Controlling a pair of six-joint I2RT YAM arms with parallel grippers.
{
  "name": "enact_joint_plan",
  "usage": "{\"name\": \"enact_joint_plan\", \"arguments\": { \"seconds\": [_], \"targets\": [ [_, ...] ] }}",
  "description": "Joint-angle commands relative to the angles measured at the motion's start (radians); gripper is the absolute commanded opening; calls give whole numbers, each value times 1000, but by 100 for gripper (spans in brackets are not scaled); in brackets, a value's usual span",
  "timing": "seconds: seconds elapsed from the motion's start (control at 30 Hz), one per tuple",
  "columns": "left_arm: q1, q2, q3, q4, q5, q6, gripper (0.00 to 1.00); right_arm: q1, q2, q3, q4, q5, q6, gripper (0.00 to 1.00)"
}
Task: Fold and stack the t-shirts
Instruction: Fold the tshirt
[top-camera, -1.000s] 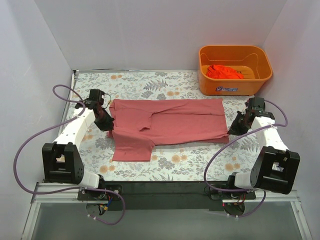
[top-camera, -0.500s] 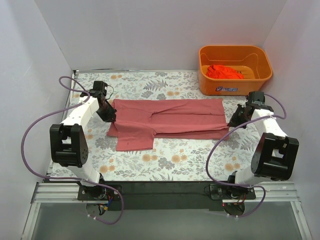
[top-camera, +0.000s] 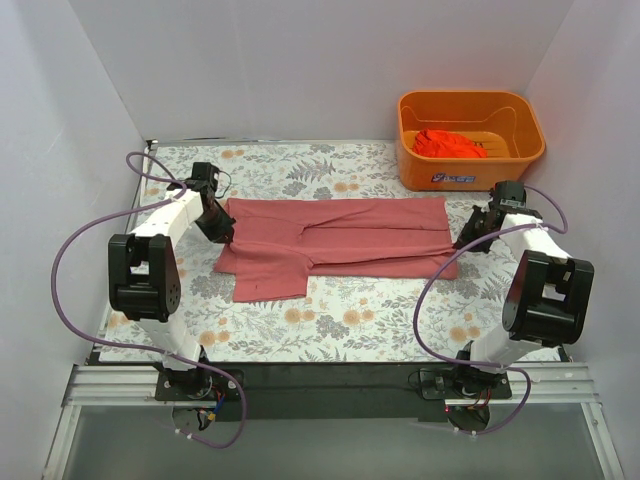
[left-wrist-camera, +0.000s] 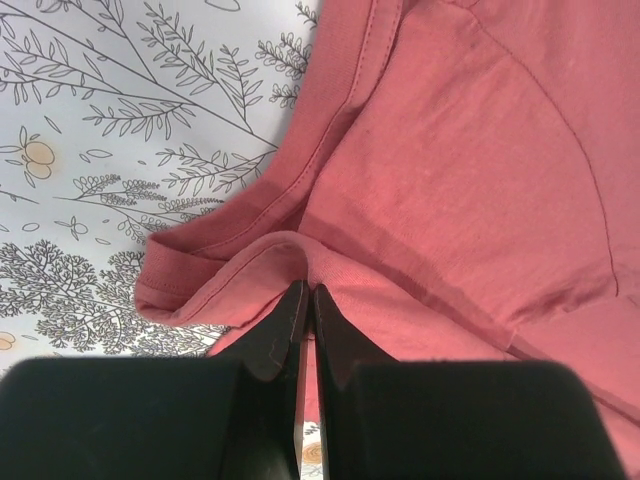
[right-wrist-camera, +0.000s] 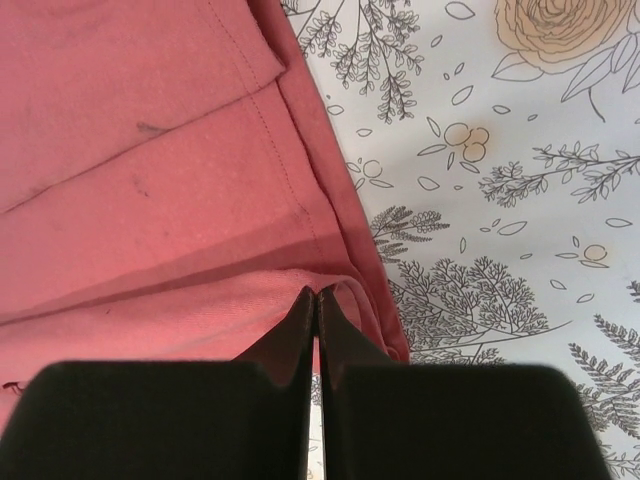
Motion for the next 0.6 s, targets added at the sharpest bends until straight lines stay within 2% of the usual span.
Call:
{"name": "enact_joint_plan", "arguments": {
  "seconds": [0.0, 0.57],
  "targets": [
    [9, -16, 27, 32, -50, -5, 0, -6, 16, 33, 63, 13, -3, 1],
    [24, 37, 0, 130, -58, -28, 2, -5, 91, 4, 155, 10, 12, 1]
  ]
}}
